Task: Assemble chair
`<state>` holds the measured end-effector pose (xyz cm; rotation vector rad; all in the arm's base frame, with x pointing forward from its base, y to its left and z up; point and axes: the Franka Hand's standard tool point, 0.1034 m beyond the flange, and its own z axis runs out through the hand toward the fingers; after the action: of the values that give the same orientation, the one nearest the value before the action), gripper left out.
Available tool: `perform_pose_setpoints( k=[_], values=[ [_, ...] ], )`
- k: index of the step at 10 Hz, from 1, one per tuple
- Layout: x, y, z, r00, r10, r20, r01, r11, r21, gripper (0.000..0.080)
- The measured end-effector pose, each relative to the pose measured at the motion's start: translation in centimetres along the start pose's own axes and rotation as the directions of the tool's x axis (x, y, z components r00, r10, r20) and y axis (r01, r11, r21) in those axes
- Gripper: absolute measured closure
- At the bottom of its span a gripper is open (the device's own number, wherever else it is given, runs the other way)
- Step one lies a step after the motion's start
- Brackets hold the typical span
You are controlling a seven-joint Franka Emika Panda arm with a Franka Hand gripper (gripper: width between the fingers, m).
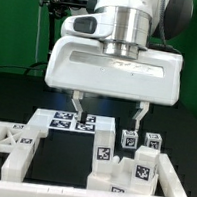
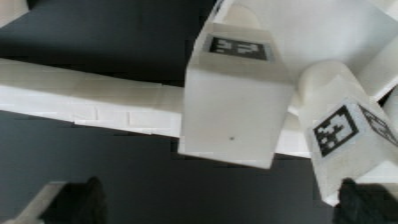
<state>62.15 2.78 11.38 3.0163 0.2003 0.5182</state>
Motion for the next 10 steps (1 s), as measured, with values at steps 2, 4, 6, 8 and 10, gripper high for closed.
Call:
perform_pose_setpoints(
  k=[2, 4, 6, 8, 10],
  values=[
    [-1.3, -0.2, 0.5, 0.993, 0.002, 0.114, -0.003, 1.000, 0.016, 0.0151],
    [-1.9, -0.2, 0.8, 0.969, 0.007, 0.246, -0.015, 0.999, 0.031, 0.0151],
    [-1.4, -0.1, 0.9, 0.972, 0.006, 0.236, -0.013, 0.999, 0.030, 0.0151],
    [-2.1, 1.2, 1.2, 0.959, 0.134, 0.248, -0.158, 0.984, 0.080, 0.0151],
    [-2.6, 0.9, 2.0, 0.952, 0.158, 0.262, -0.185, 0.979, 0.082, 0.0151]
  ],
)
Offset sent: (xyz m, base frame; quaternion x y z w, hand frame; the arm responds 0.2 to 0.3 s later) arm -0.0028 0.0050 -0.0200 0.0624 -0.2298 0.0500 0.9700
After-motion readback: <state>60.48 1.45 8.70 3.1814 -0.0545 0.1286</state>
